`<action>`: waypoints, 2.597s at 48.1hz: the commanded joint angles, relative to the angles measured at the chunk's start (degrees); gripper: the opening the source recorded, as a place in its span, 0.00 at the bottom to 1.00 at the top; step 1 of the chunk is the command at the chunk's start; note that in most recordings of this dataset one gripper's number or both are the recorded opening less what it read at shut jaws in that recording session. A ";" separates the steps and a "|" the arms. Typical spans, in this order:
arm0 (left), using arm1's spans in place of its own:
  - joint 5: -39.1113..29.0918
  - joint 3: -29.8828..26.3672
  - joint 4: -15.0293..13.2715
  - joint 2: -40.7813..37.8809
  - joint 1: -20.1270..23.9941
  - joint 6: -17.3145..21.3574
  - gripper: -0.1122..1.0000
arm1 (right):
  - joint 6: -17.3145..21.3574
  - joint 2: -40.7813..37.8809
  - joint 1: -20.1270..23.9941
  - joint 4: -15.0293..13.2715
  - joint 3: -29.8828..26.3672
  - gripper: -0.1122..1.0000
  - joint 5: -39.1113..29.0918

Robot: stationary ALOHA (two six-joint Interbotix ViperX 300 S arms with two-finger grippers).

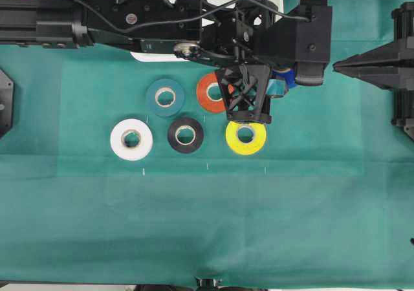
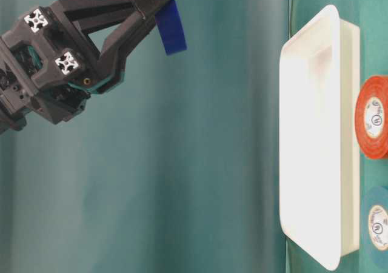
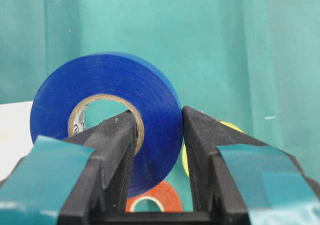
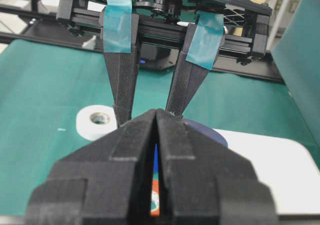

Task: Pick up the tape from a random location and place it into the white case.
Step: 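Lift the blue tape roll upward with the left gripper, then carry the blue roll back over the white tray with the left gripper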

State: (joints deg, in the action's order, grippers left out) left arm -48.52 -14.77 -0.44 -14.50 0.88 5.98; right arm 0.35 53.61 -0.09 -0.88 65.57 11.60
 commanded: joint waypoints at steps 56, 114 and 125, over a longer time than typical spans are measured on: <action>0.70 1.58 0.18 4.83 13.18 0.18 0.33 | -0.09 -0.44 0.18 -0.09 -1.05 0.10 0.35; 3.34 20.74 0.18 16.87 16.44 -0.53 0.33 | -0.18 -0.44 0.18 -0.09 -1.14 0.10 0.35; 3.60 20.65 0.18 16.87 16.44 -0.53 0.33 | -0.18 -0.44 0.18 -0.09 -1.14 0.10 0.35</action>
State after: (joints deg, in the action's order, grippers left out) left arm -45.44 5.98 -0.35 0.35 17.14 5.45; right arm 0.26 53.61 -0.09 -0.88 65.57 11.60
